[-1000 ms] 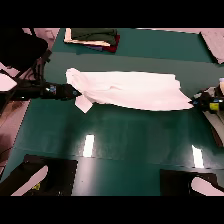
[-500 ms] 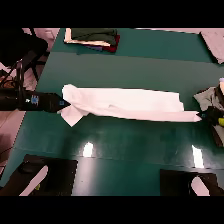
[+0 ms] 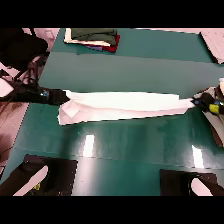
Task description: Fold the shirts.
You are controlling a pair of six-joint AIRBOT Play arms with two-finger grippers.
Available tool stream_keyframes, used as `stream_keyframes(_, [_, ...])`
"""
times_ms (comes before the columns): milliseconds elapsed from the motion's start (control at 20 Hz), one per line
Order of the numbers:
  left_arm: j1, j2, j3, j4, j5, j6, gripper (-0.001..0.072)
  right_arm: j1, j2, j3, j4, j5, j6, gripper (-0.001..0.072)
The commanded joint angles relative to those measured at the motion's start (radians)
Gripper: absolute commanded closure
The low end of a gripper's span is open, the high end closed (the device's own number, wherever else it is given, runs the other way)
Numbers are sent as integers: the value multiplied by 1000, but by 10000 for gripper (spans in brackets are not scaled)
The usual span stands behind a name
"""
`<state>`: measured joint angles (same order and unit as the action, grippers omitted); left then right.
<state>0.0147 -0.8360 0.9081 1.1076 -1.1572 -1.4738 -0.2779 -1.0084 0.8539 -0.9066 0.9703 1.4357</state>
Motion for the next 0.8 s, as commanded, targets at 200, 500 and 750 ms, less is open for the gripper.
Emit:
stream_keyframes(200, [0, -185, -78, 199, 321, 8, 682, 171, -392, 254, 19, -116, 61, 694])
stream_keyframes(500, [0, -386, -78, 195, 580, 8, 682, 161, -500, 260, -146, -61, 163, 694])
stream_keyframes(750, [0, -447, -75, 166, 784, 7, 679, 143, -501, 260, -193, -68, 172, 536])
